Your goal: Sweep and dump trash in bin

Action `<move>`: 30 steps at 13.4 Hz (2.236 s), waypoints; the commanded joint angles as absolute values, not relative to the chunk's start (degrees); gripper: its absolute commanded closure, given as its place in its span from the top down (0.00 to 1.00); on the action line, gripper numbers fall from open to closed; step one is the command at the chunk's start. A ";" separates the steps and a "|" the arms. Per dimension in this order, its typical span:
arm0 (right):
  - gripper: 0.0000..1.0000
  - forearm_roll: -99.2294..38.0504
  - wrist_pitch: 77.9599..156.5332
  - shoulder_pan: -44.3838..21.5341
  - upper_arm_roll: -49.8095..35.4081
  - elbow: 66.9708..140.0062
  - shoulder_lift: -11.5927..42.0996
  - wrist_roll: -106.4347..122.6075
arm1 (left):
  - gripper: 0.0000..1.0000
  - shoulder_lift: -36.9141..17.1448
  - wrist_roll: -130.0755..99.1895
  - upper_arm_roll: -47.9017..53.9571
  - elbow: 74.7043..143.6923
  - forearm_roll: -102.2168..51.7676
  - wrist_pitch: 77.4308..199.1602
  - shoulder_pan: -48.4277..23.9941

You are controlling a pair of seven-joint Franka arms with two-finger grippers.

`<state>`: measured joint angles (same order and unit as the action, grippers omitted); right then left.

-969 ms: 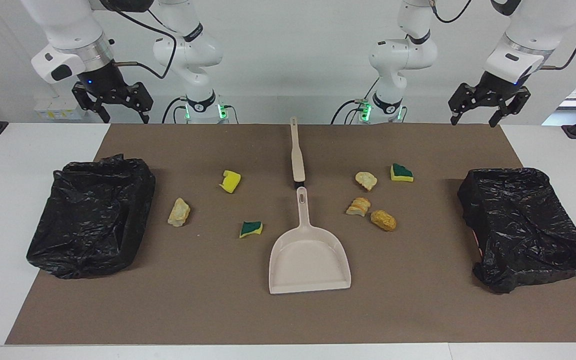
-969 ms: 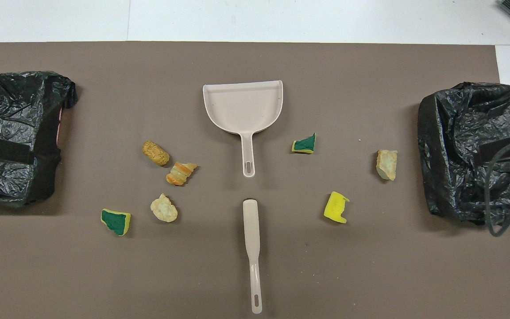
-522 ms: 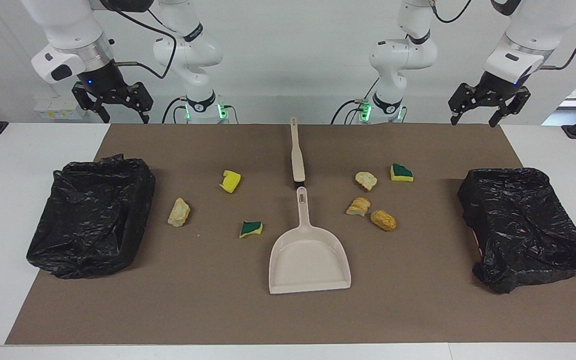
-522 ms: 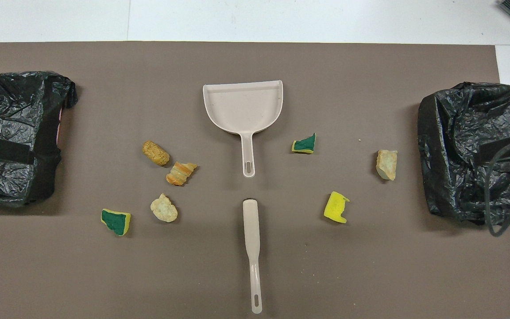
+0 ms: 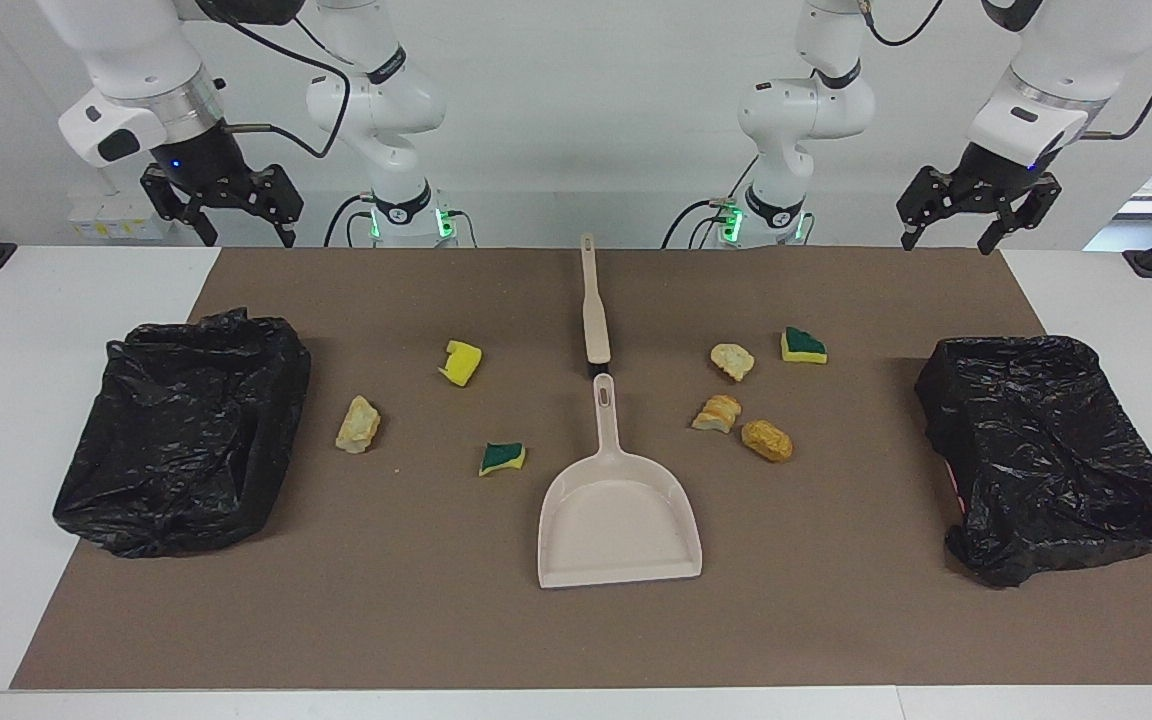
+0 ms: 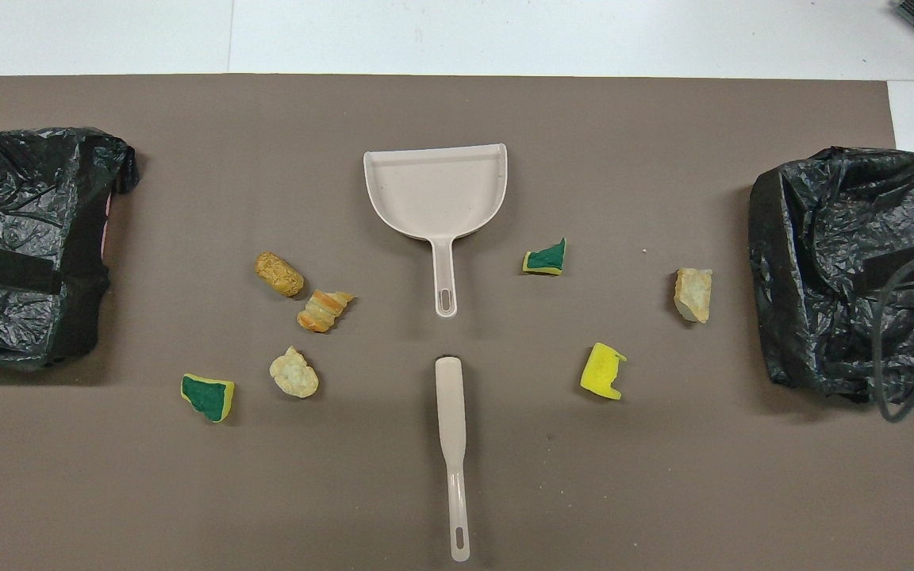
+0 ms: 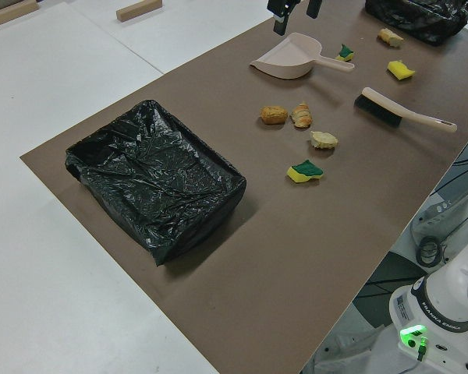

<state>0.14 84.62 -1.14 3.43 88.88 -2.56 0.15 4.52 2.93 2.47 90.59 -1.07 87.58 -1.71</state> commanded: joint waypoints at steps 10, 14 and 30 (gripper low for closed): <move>1.00 -0.53 84.64 -0.62 2.99 90.26 -3.78 0.62 | 1.00 7.12 2.64 3.69 92.90 -0.70 86.48 -3.94; 1.00 -0.53 84.99 -2.02 2.37 90.62 -3.96 0.62 | 1.00 9.05 -5.87 3.78 97.37 -0.88 87.28 -12.89; 1.00 -1.14 92.89 -3.51 -8.17 86.40 7.99 -5.08 | 1.00 7.48 -40.50 3.87 128.23 -3.25 120.21 -46.23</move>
<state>0.00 91.28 -2.86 -7.18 87.88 5.63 -2.21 9.61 -37.44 4.96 126.36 -2.70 115.83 -43.76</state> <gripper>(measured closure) 0.000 0.000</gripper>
